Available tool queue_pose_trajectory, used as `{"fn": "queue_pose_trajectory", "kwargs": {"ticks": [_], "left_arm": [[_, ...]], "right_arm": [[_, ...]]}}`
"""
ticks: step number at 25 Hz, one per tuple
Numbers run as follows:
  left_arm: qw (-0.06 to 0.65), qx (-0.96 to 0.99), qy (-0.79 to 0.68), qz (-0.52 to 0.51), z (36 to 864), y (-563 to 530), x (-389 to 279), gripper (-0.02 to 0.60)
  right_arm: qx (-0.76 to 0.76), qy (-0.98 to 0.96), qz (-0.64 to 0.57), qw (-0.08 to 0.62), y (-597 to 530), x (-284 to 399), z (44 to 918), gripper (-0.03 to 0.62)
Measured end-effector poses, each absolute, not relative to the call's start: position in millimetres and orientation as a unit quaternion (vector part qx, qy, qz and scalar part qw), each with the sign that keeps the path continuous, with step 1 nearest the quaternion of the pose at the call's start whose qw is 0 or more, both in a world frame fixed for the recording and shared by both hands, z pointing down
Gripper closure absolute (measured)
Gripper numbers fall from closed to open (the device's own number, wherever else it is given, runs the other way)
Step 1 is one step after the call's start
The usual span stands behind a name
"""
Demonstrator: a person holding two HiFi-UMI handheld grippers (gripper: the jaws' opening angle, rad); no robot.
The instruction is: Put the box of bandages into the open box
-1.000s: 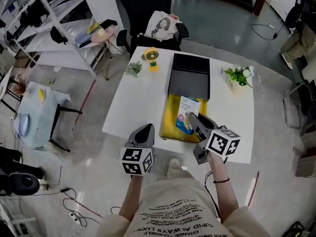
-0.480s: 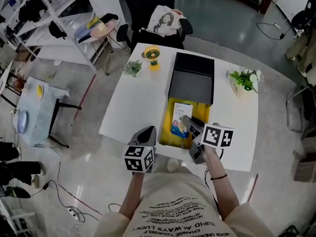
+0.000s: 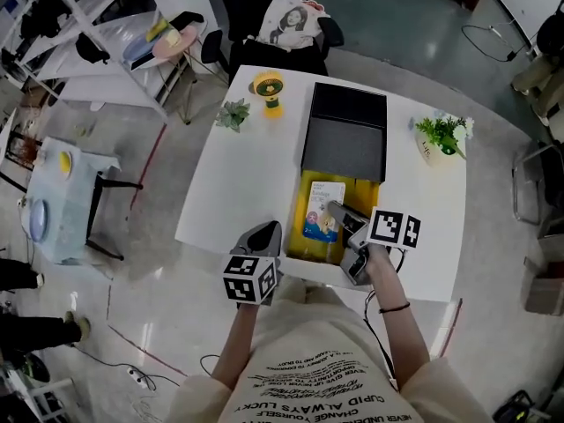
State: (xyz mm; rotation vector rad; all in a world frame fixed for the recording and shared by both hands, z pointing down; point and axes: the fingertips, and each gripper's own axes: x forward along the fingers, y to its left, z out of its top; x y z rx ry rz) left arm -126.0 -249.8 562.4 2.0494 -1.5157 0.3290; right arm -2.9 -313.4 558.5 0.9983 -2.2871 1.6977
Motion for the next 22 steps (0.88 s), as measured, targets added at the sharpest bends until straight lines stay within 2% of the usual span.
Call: {"fn": "queue_pose_trajectory", "kwargs": {"ticks": [7,22], "left_arm": [[0.292,0.783,-0.531,0.141,564.8,-258.2,-118.0,0.558],[0.294,0.795,-0.507,0.155,570.9,-272.4,-111.8,0.558]], "right_arm": [[0.339,-0.727,0.592,0.072,-316.6,0.8,566.8,0.502],[0.362,-0.724,0.572,0.132,-316.2,5.9,585.8,0.500]]}}
